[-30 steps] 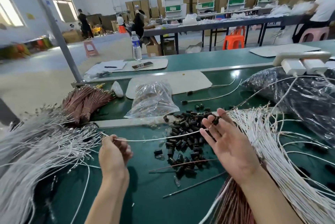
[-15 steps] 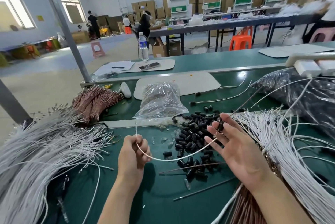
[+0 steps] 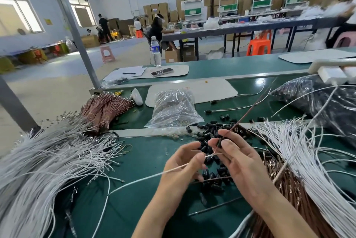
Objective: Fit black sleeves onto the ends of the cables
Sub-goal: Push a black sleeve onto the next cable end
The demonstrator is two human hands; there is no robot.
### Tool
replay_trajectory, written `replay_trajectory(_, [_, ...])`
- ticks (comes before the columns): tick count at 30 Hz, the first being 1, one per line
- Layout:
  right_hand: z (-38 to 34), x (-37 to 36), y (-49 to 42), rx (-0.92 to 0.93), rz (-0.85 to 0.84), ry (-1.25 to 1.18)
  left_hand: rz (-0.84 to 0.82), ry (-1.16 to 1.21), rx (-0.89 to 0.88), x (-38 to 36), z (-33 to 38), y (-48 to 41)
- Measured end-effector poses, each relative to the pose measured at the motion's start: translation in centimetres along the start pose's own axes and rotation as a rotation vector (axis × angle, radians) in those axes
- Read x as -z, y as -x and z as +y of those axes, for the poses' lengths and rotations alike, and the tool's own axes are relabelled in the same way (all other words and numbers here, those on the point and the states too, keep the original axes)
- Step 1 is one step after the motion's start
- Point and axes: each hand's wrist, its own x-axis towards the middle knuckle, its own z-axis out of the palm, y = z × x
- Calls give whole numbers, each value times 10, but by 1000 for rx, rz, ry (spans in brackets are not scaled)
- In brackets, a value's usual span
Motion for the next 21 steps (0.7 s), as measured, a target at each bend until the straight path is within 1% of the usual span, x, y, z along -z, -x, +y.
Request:
replay_trajectory(2, [1,0,-1,-11,9,-14,-49,-44,-3,-1,0,2])
replay_trajectory(4, [1,0,-1,-24,5,-38,-57,-112,-37,-3,1,3])
replay_trajectory(9, [6,-4,0,-67,-55,-74,11,-129,-100,-6,-1,0])
replay_trajectory(12, [5,-2,-3,-73,-50,-87,76,-147,-148,-7,-3,-2])
replay_trajectory(15, [-1,7,-7,-77,46,-114,207,-58,-153,-2,-3,-5])
replay_trajectory(17, [-6,14,-10,-80,106,-194,292,38,-132,5,-1,-7])
replay_trajectory(21, [-11,24,-12,-69,235,-350,345,262,-82,13,3,-8])
